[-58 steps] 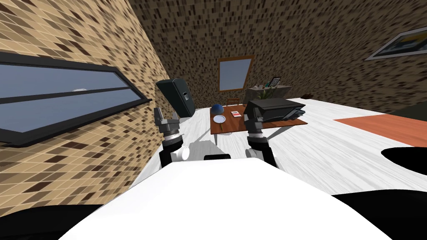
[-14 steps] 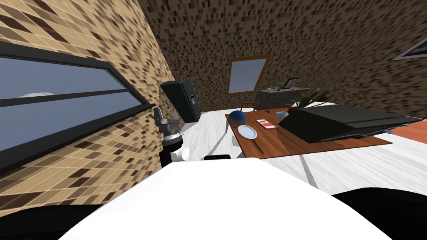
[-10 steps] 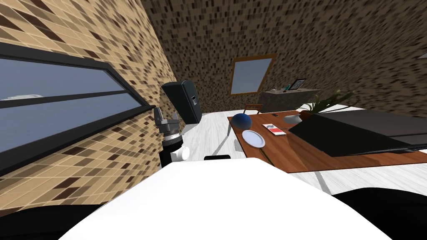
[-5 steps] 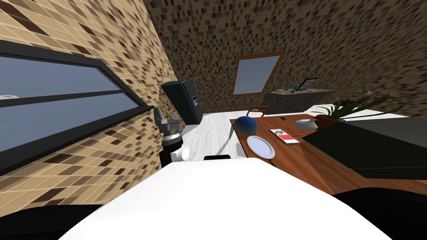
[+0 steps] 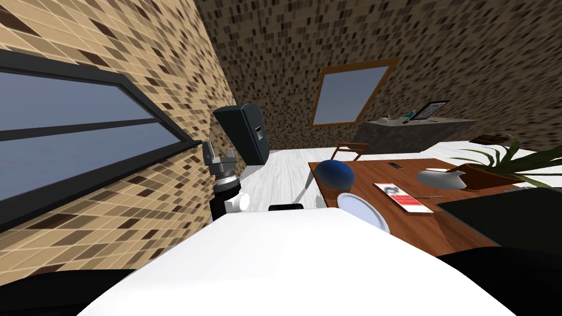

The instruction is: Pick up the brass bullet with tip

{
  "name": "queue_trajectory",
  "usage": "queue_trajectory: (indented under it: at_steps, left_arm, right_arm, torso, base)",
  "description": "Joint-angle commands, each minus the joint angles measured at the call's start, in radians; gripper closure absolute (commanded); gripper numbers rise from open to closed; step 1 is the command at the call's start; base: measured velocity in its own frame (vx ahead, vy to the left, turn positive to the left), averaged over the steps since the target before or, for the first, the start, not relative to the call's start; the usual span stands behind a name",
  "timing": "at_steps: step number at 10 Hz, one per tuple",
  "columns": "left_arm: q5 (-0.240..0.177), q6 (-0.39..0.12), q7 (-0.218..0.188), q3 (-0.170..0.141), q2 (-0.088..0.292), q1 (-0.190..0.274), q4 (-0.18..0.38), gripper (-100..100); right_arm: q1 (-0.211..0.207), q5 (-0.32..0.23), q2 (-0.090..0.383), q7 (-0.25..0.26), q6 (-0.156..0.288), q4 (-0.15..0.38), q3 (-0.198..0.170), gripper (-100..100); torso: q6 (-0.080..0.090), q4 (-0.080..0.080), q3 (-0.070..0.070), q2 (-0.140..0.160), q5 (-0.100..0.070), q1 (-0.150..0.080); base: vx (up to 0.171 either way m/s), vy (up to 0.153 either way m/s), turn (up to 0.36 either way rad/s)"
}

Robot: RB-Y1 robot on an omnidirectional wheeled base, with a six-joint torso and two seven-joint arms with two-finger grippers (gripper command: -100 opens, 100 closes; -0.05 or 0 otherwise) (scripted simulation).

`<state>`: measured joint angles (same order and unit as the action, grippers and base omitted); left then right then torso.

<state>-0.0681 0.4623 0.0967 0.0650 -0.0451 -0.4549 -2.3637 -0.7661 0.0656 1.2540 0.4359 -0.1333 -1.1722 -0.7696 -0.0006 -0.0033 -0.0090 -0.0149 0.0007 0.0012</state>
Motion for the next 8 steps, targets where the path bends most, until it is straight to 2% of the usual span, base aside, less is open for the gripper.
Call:
queue_trajectory:
  at_steps: [1,2,3,6,7,8]
  left_arm:
    - [0.000,0.000,0.000,0.000,0.000,0.000,0.000,0]
    - [0.000,0.000,0.000,0.000,0.000,0.000,0.000,0]
    - [0.000,0.000,0.000,0.000,0.000,0.000,0.000,0]
    - [0.000,0.000,0.000,0.000,0.000,0.000,0.000,0]
    - [0.000,0.000,0.000,0.000,0.000,0.000,0.000,0]
    - [0.000,0.000,0.000,0.000,0.000,0.000,0.000,0]
  right_arm:
    - [0.000,0.000,0.000,0.000,0.000,0.000,0.000,-100]
    - [0.000,0.000,0.001,0.003,0.000,-0.002,0.002,0]
    - [0.011,-0.010,-0.029,0.004,0.007,0.017,0.001,-100]
    - [0.033,-0.031,-0.090,0.007,0.020,0.054,-0.001,-100]
    - [0.024,-0.028,-0.079,0.009,0.019,0.043,0.004,-100]
    - [0.024,-0.028,-0.081,0.010,0.020,0.045,0.005,100]
  torso:
    - [0.000,0.000,0.000,0.000,0.000,0.000]
    - [0.001,0.001,0.004,0.007,0.000,0.000]
    - [0.001,0.003,0.007,0.012,0.000,0.001]
    - [0.001,0.004,0.010,0.017,-0.001,-0.003]
    - [0.001,0.004,0.010,0.018,-0.001,-0.003]
    - [0.001,0.004,0.010,0.017,0.000,-0.001]
  base:
    - [0.093,-0.004,0.016]
    - [0.019,-0.001,0.002]
    - [0.003,-0.021,0.047]
    - [-0.020,-0.045,0.045]
    - [-0.011,-0.019,0.007]
    - [0.000,0.000,0.000]
